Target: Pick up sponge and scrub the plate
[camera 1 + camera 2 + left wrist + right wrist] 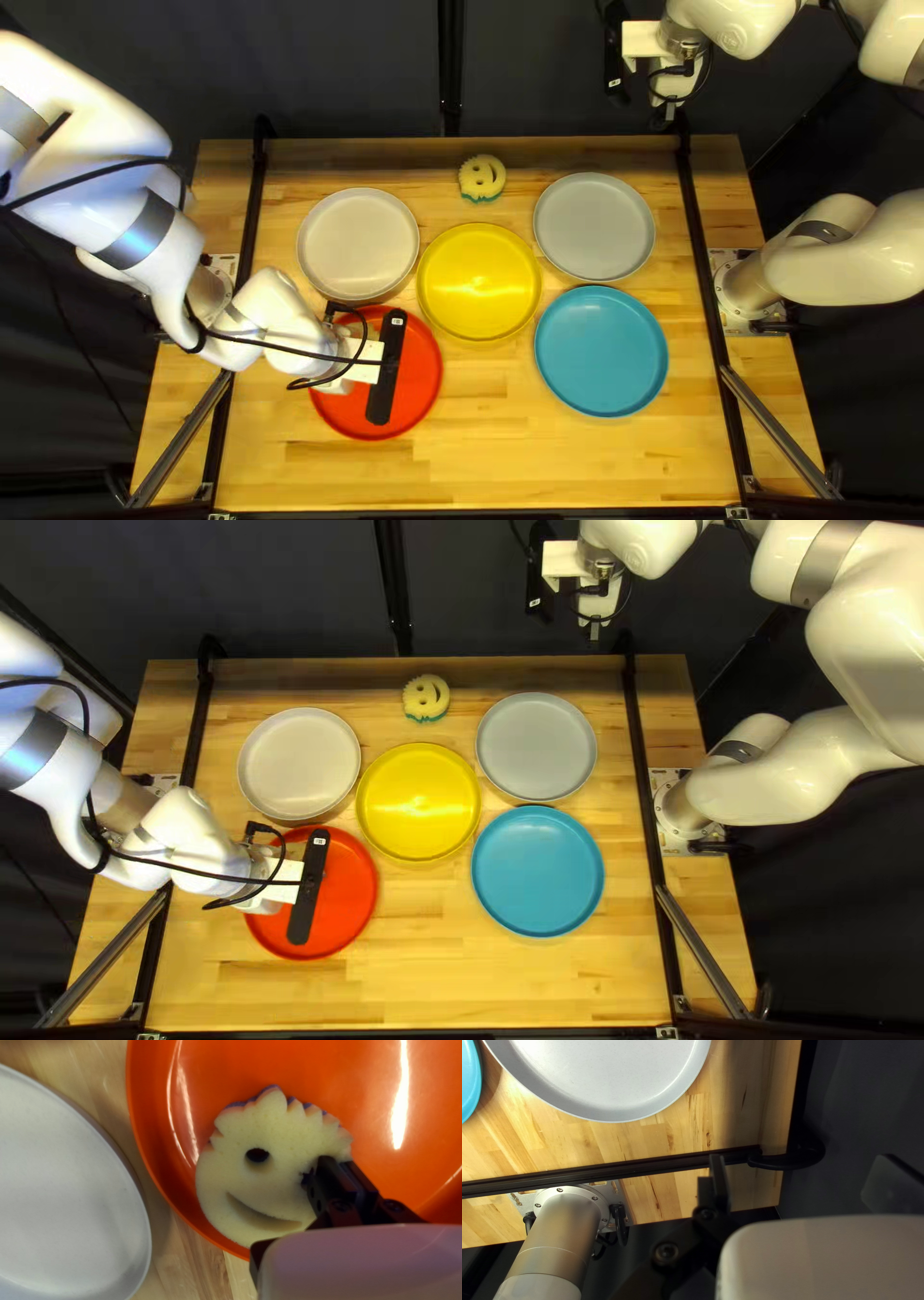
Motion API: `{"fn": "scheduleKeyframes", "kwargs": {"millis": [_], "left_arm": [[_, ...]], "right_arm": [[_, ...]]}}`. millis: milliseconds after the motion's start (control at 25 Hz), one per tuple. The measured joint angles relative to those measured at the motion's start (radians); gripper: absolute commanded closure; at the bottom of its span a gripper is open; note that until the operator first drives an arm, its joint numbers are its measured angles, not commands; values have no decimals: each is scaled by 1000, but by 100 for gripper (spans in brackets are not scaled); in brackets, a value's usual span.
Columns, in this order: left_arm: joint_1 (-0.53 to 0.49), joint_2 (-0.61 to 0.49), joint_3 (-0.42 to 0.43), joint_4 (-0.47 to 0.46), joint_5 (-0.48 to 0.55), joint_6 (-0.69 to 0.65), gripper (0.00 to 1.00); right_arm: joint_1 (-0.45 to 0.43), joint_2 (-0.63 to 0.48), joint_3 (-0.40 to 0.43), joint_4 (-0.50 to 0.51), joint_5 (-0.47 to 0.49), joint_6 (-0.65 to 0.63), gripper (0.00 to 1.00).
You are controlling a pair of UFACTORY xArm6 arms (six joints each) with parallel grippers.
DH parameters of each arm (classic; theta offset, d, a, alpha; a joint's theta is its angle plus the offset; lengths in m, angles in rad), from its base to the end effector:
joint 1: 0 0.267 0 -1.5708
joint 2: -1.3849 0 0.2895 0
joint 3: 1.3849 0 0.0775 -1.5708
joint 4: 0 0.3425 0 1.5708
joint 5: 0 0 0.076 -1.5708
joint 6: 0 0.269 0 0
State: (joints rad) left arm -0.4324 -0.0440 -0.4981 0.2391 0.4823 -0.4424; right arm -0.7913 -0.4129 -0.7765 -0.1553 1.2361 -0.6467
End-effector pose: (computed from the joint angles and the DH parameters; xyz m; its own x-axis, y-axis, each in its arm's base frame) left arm 0.3483 -0.1458 0.0370 0.9751 -0.2008 0.0946 -0.1924 -0.9771 -0.0904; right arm 0.2180 -0.2710 0.2238 0.9874 -0.0946 -0.1267 -0.0843 -0.9929 0.0842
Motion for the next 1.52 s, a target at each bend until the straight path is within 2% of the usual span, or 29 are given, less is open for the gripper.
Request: {"fn": "scheduleKeyframes", "kwargs": {"millis": [200, 320, 880, 1200, 1360, 1520], "left_arm": [[28, 55, -73, 13, 1, 40, 100], [36, 75, -88, 22, -8, 52, 100], [-38, -88, 82, 5, 12, -38, 100], [-78, -134, 124, -11, 28, -90, 100], [-71, -98, 114, -12, 0, -89, 100], [-54, -37, 41, -7, -1, -63, 100]], "right_arm": [[0, 0, 0, 0, 0, 0, 0], [0, 0, 0, 0, 0, 0, 0], [0, 0, 0, 0, 0, 0, 0], [0, 0, 0, 0, 0, 0, 0], [0, 0, 0, 0, 0, 0, 0], [0, 0, 0, 0, 0, 0, 0]]}}
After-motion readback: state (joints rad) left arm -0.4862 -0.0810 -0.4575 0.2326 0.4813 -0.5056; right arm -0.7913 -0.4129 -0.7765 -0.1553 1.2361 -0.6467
